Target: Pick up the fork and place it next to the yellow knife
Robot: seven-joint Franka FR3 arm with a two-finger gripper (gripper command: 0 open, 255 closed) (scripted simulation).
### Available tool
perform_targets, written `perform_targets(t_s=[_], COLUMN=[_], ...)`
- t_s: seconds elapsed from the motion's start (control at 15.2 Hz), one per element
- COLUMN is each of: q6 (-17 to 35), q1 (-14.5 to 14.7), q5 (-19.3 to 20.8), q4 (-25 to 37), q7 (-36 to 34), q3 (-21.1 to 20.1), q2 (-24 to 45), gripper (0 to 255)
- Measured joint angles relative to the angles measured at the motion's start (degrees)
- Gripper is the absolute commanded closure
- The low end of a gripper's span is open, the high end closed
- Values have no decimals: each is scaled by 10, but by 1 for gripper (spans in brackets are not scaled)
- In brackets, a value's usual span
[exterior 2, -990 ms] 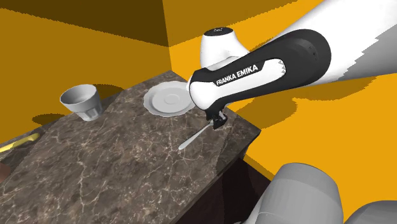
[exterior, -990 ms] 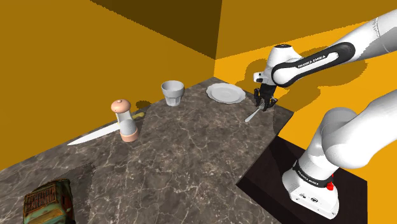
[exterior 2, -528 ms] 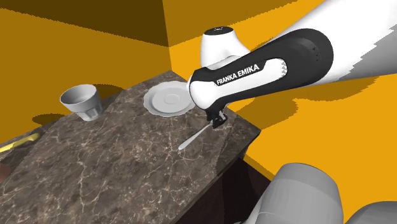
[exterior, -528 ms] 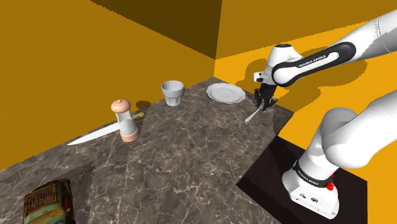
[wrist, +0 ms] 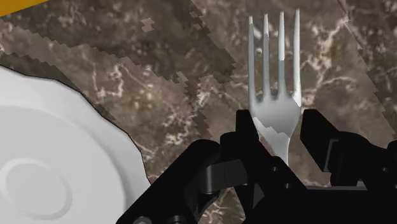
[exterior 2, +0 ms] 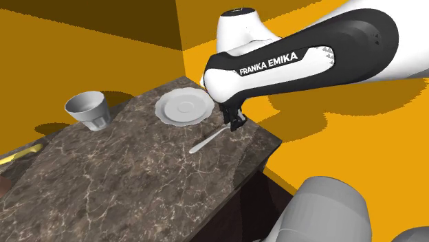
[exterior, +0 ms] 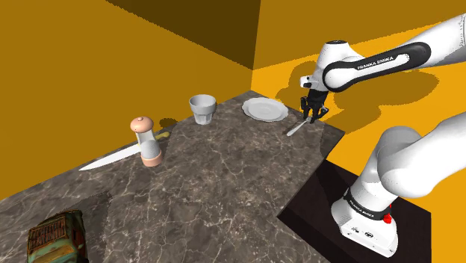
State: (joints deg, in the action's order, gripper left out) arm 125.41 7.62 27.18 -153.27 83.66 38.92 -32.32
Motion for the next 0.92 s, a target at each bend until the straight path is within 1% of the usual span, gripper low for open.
perform_targets(t_s=[0.46, 0.59, 0.73, 0.92], q6=[-68, -77, -79, -78], q1=[-2, 0, 10, 35], q5=[-13, -17, -27, -50], q4=[35, 36, 29, 28], q7=[3, -4, -29, -69], q3=[-25, -35, -56, -88], q2=[-33, -39, -43, -35], gripper=[255, 255, 255, 255])
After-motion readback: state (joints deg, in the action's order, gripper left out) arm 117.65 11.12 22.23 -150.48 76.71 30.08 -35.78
